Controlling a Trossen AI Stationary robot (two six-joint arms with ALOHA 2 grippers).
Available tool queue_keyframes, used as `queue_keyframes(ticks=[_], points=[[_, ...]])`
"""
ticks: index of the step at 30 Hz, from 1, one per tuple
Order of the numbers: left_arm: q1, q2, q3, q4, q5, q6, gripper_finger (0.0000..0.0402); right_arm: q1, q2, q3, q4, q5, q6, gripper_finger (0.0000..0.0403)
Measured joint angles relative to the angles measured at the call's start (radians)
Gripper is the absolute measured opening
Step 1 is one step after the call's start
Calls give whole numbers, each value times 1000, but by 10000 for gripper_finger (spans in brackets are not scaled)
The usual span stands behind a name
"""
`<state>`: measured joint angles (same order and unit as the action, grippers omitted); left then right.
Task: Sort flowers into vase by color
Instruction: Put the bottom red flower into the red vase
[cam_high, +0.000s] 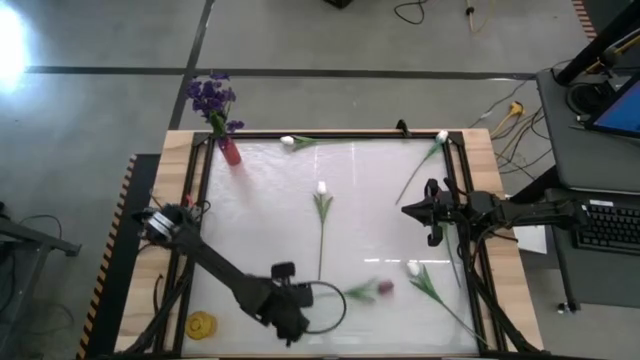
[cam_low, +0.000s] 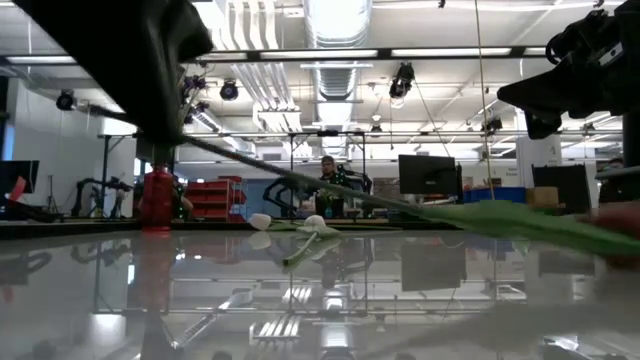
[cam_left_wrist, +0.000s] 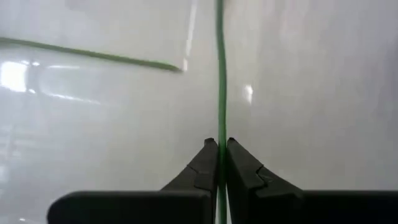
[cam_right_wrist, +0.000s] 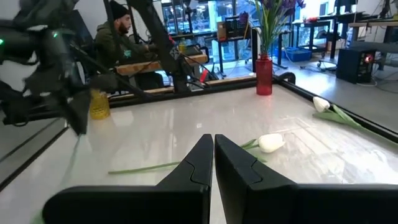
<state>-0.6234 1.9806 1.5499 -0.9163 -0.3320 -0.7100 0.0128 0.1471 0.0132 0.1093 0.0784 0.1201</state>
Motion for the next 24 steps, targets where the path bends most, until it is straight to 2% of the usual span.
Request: queue_keyframes(ticks=[3, 7, 12, 18, 21, 24], points=[[38, -87, -104, -1, -23, -73, 0, 0, 1, 0, -1, 0, 35, 9], [79, -224, -289, 20, -35, -268, 0, 0, 7, 0, -17, 0, 64, 9], [75, -380, -524, 157, -57, -482, 0, 0, 8, 0, -66, -1, 65, 9], [75, -395, -687, 449, -11, -484, 0, 0, 13, 0, -74, 0, 65, 9], [83, -359, -701, 457, 8, -464, 3, 0, 13, 0, -74, 0, 65, 9], [87, -340, -685, 456, -16, -404, 24, 0, 13, 0, -75, 0, 64, 9]])
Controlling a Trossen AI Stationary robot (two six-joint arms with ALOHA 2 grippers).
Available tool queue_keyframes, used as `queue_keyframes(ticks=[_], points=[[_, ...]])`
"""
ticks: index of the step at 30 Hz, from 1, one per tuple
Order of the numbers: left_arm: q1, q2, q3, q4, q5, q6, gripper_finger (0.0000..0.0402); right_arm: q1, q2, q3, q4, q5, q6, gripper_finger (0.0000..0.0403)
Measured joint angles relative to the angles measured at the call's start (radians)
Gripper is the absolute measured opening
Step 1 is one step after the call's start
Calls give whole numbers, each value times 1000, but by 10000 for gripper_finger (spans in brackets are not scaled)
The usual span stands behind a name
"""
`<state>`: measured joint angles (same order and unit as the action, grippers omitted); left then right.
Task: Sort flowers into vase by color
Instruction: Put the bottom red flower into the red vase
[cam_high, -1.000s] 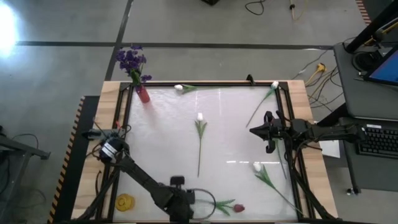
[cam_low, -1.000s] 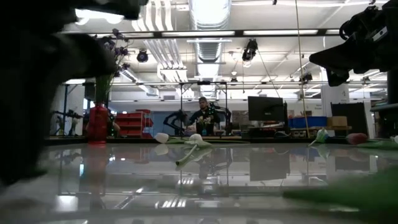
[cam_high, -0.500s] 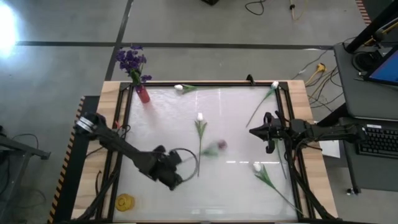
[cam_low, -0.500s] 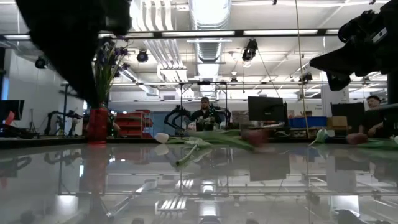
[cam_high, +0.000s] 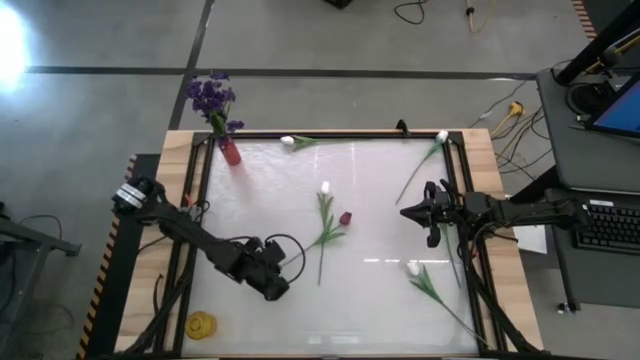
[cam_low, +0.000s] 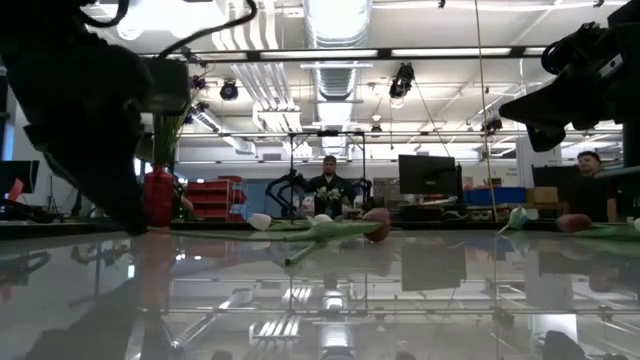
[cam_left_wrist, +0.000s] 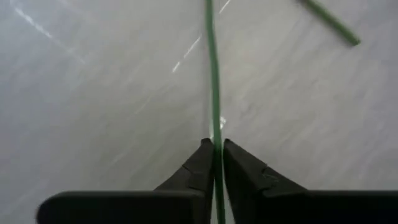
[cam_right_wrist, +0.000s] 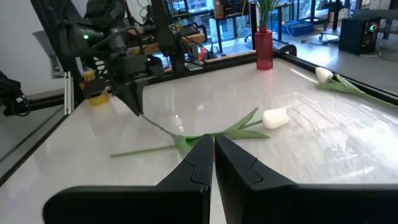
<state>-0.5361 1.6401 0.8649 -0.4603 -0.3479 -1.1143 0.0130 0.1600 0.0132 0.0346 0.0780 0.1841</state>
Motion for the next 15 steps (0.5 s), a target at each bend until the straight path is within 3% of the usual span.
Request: queue_keyframes(ticks=[4, 8, 15], points=[[9, 20, 29, 4, -123, 47, 70, 0, 0, 0, 0, 0, 0, 9], [25, 60, 44, 149, -305, 178, 113, 0, 0, 0, 0, 0, -1, 9], [214, 195, 83, 345, -234, 372, 132, 0, 0, 0, 0, 1, -1, 9]])
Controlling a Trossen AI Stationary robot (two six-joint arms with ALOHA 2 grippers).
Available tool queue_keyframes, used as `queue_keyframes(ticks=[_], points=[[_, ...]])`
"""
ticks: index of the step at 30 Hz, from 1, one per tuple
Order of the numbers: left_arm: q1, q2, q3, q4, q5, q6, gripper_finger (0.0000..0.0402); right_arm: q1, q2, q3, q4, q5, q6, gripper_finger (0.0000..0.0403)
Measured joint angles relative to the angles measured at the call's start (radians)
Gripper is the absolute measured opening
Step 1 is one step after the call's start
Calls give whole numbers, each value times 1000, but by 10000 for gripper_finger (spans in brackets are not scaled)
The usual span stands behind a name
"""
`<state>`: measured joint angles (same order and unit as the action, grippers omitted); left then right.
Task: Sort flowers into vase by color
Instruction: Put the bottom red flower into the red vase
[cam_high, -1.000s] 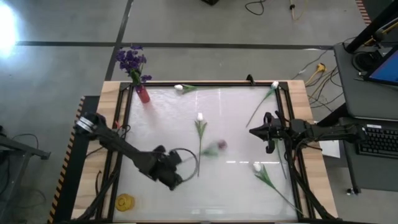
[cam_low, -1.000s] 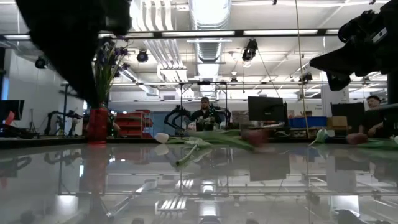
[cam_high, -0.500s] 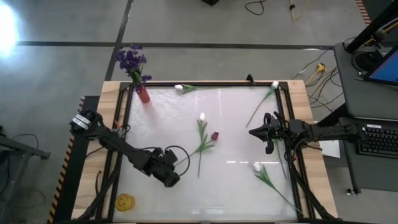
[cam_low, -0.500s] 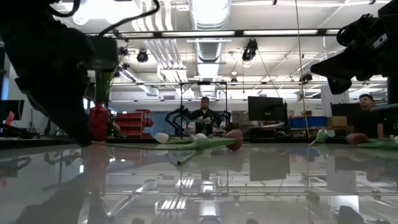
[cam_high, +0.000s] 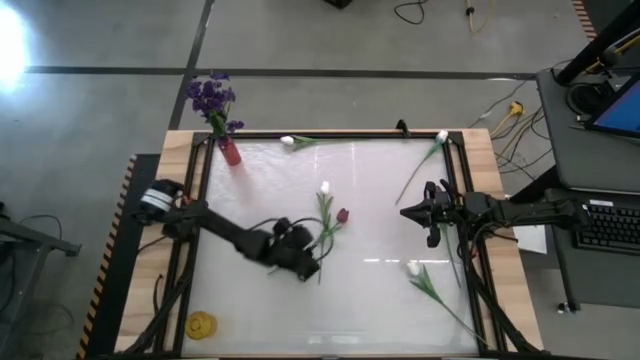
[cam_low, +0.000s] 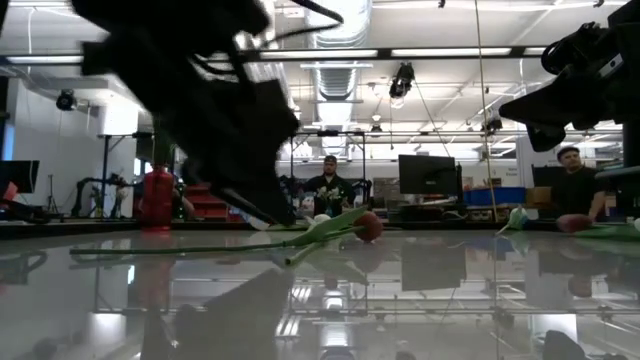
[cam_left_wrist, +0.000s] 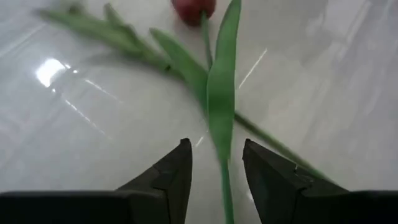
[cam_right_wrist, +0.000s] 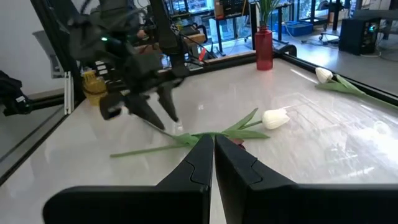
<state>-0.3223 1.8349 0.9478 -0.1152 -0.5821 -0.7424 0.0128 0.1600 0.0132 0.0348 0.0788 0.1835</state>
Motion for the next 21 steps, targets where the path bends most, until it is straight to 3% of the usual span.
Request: queue_keyframes(ticks=[3, 9, 21], points=[[73, 35, 74, -14, 81, 117, 130, 0, 0, 0, 0, 0, 23, 9], [132, 82, 164, -159, 174, 148, 130, 0, 0, 0, -12, -6, 105, 9], [163, 89, 171, -192, 352, 105, 111, 0, 13, 1, -19, -9, 96, 9]])
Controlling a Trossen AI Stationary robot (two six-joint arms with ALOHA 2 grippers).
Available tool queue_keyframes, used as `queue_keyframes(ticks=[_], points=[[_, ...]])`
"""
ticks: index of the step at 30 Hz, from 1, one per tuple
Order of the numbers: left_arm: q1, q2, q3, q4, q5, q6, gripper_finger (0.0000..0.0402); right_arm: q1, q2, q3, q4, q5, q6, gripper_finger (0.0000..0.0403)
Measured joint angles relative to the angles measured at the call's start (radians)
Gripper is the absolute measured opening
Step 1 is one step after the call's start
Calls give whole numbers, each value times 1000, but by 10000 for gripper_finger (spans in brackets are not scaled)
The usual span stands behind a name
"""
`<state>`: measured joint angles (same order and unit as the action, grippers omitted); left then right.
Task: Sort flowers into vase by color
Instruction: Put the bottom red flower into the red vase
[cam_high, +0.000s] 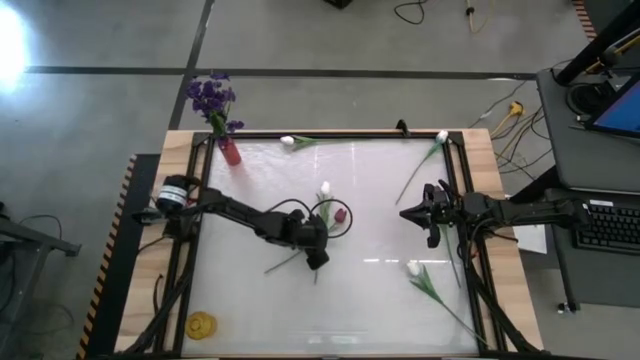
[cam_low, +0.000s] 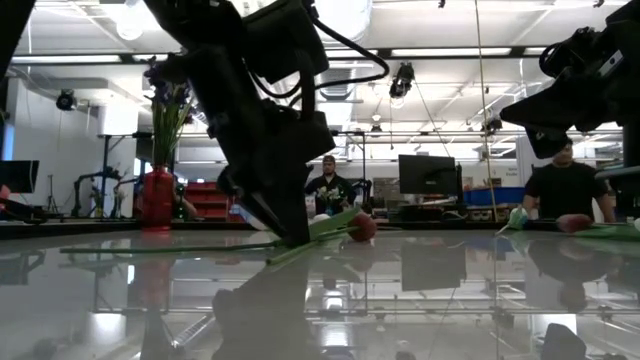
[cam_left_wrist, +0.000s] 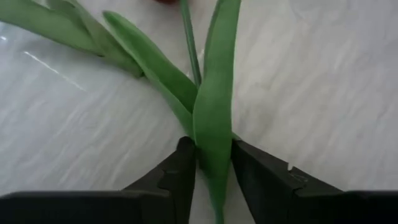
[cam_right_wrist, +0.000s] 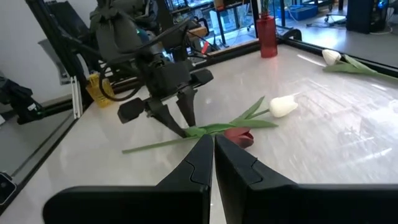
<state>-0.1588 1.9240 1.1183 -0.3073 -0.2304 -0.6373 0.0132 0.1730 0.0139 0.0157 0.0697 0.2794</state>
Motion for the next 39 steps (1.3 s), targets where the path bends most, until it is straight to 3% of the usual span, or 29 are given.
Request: queue_keyframes(ticks=[8, 17, 21, 30, 34, 39], points=[[36, 5, -36, 12, 29, -68, 10, 0, 0, 0, -1, 0, 0, 9], [28, -59, -45, -25, -38, -36, 1, 0, 0, 0, -1, 0, 0, 9], [13, -172, -54, -7, -158, -34, 0, 0, 0, 0, 0, 1, 0, 9], [-48, -439, -143, 80, -606, 17, 0, 0, 0, 0, 0, 1, -2, 9], [-61, -560, -264, 278, -806, 59, 0, 0, 0, 0, 0, 1, -2, 9], [-61, -679, -466, 731, -886, 380, 0, 0, 0, 0, 1, 1, -2, 9]])
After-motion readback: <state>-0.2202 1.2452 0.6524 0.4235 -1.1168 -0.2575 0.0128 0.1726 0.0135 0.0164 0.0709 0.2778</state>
